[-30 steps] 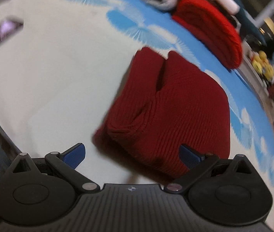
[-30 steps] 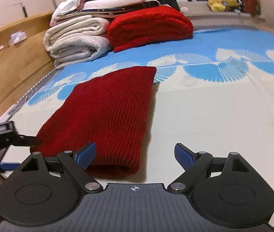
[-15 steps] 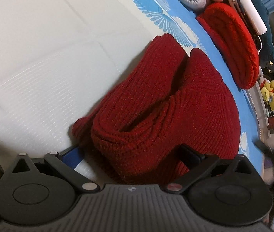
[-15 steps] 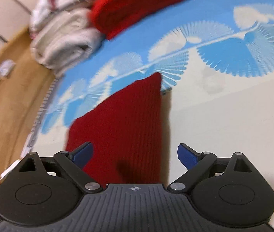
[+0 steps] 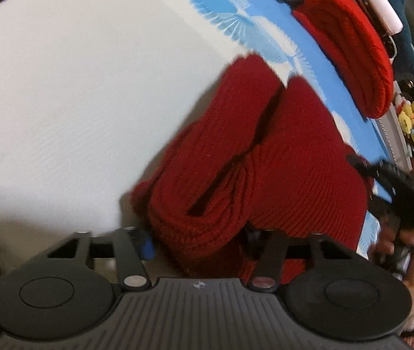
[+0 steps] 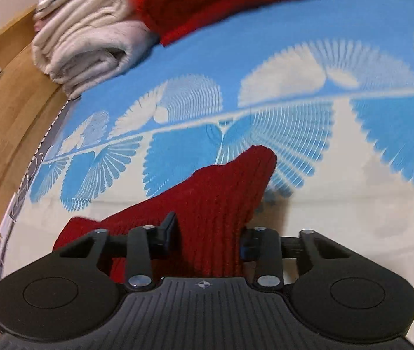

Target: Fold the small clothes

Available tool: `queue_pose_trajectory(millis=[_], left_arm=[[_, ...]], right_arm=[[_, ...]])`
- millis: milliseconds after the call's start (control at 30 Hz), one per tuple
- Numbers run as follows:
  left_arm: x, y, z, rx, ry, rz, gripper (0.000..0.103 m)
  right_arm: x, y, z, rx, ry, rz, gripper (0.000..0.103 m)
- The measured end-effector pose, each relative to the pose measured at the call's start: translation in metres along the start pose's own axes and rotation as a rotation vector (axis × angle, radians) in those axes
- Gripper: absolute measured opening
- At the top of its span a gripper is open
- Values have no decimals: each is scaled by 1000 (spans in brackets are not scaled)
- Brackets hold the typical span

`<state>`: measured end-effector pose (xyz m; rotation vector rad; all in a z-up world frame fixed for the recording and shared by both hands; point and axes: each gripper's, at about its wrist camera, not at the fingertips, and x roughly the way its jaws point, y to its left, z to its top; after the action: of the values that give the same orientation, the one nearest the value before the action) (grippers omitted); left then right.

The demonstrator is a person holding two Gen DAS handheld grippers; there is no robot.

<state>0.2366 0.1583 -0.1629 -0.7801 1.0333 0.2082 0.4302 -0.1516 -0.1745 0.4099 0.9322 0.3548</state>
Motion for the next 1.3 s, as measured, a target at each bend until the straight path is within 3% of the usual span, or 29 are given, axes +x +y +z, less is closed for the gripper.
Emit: queue_pose_trajectory(millis=[167,400,567,733,833,900,967,1000,1033,1067,1100,1133,1200,1300], left_arm=[[23,-46,58,99,-17,10,37],[102,-185,132,455,-28,115,36],[163,-270,153,660,-61,184,37],[207,-333,151,799,-81,211,38],[222,-350,147,821,-103,259,43],[224,-349,147,824,-115,285,57],[222,-343,152,830,-152,338,101],[221,-339,155,840,-186,380,103],[220,-335,158,859,-206,393,103],[220,-329,161,863,-200,389,103],[217,-324,163,851,-198,391,103],[211,-318,163,828,-201,389,103],[195,-310,159,824,-215,375,103],[165,-302,141,925,-258,333,103]], right_arm=[[-29,-25,14,35,-115,-35,28],[-64,-89,27,215,-264,-135,27],[-84,-140,-8,289,-254,-84,28],[-103,-142,-57,252,-259,-4,28],[-105,-139,-68,198,-281,-5,29],[-105,-145,-64,240,-278,15,31],[-105,-151,-64,271,-273,14,38],[-105,-152,-64,270,-277,7,40],[-105,-150,-64,253,-282,-26,53],[-107,-145,-65,218,-294,-96,75],[-110,-140,-65,182,-315,-180,85],[-114,-135,-64,141,-331,-265,89],[-123,-131,-57,87,-341,-298,87],[-137,-121,-37,31,-397,-312,86]])
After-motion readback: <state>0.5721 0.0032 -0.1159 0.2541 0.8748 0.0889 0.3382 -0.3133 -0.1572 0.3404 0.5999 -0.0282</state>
